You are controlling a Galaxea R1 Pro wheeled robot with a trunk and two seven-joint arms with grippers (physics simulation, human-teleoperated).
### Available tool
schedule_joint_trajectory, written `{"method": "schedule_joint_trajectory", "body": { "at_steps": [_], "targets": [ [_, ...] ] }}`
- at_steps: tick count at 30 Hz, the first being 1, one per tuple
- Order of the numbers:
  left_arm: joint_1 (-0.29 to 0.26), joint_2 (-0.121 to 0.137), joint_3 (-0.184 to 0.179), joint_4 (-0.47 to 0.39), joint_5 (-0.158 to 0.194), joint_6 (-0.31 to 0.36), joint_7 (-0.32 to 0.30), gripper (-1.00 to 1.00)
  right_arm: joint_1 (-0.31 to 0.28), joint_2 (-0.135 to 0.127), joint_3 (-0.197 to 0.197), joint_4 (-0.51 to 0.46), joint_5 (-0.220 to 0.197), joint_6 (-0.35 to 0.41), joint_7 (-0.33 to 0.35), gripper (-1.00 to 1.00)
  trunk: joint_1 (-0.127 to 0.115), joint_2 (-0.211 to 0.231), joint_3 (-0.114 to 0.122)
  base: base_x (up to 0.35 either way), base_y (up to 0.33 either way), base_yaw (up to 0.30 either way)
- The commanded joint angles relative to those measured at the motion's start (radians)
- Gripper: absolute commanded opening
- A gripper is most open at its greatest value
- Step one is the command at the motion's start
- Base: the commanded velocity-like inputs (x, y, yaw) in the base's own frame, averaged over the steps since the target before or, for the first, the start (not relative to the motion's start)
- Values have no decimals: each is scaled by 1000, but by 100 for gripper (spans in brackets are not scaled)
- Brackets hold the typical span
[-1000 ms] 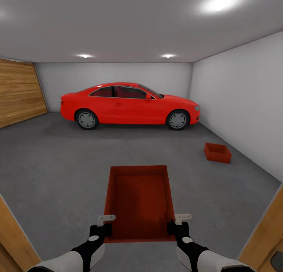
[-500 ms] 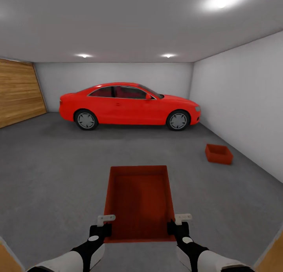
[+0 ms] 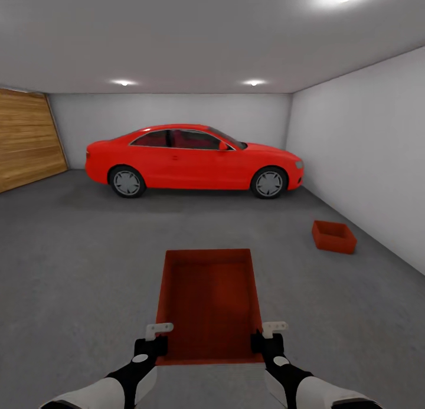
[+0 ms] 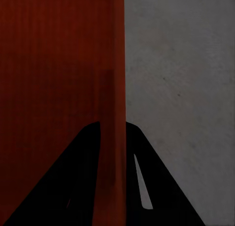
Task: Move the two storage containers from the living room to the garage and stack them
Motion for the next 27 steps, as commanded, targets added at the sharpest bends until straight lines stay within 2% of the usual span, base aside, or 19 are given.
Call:
{"method": "schedule_joint_trajectory", "body": {
  "at_steps": [1,27],
  "targets": [
    [-2,0,-1,-1,2,-26,18,-100,-1,24,-48,5,-37,-8,-6,-100,1,-2,-2,321,0,0],
    [-1,0,-1,-1,1,-26,18,-100,-1,24,-48,5,-37,-7,-6,-100,1,-2,-2,321,0,0]
  ]
}}
